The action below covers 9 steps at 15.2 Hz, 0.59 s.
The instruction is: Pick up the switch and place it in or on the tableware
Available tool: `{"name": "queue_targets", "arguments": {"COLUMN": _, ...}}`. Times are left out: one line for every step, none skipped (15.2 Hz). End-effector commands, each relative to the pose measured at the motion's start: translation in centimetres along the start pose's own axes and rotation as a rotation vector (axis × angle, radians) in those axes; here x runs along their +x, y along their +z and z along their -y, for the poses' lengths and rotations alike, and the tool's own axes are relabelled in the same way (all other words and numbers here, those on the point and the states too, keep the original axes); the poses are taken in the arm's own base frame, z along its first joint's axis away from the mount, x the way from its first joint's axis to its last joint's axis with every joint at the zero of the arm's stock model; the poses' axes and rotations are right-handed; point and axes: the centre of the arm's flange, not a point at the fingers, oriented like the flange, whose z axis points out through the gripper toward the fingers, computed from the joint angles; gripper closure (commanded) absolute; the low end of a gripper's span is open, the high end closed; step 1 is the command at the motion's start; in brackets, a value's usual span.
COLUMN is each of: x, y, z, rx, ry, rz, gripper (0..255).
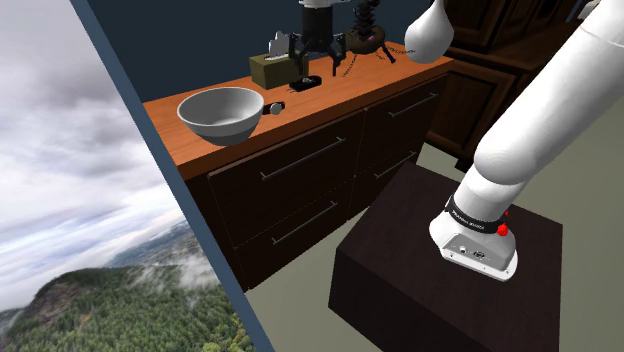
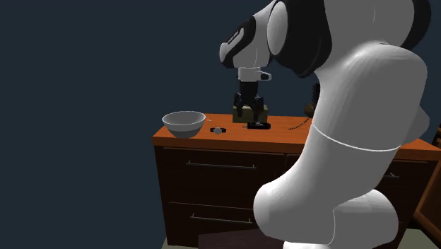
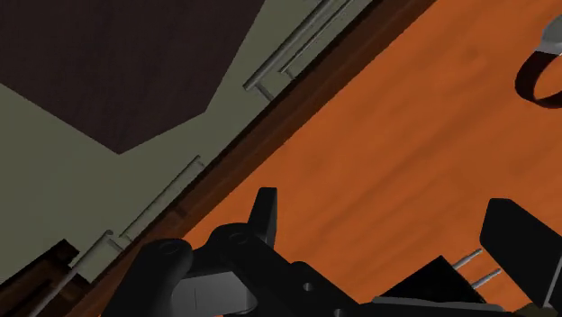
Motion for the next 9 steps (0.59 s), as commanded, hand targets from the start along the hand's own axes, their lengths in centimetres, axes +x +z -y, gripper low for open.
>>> {"name": "queue_targets", "arguments": {"x": 2.3, "y": 0.6, "z": 1.5, "rx": 0.004, "ry": 0.1, "rz": -0.009, "gripper": 0}}
{"name": "queue_targets", "arguments": {"x": 3.3, "y": 0.9, "z": 2.2, "rx": 0.006, "ry": 0.146, "rz": -0.014, "gripper": 0}}
{"name": "queue_targets", "arguments": {"x": 4.3, "y": 1.2, "z": 2.8, "rx": 0.008, "ry": 0.193, "rz": -0.019, "gripper": 0}}
{"name": "queue_targets", "arguments": {"x": 5.4, "y": 1.5, "z": 3.3, "rx": 0.01, "ry": 0.239, "rz": -0.024, "gripper": 0}}
{"name": "queue_targets", "arguments": {"x": 6.5, "y": 1.8, "z": 3.8, "rx": 0.012, "ry": 0.285, "rz": -0.028, "gripper": 0}}
{"name": "queue_targets", "arguments": {"x": 7.6, "y": 2.1, "z": 4.3, "rx": 0.014, "ry": 0.332, "rz": -0.033, "gripper": 0}}
{"name": "queue_targets", "arguments": {"x": 8.8, "y": 2.4, "z": 4.7, "rx": 0.015, "ry": 0.378, "rz": -0.038, "gripper": 0}}
{"name": "queue_targets", "arguments": {"x": 9.9, "y": 2.6, "z": 5.1, "rx": 0.017, "ry": 0.425, "rz": -0.043, "gripper": 0}}
{"name": "queue_targets", "arguments": {"x": 11.1, "y": 2.9, "z": 5.4, "rx": 0.019, "ry": 0.471, "rz": -0.048, "gripper": 0}}
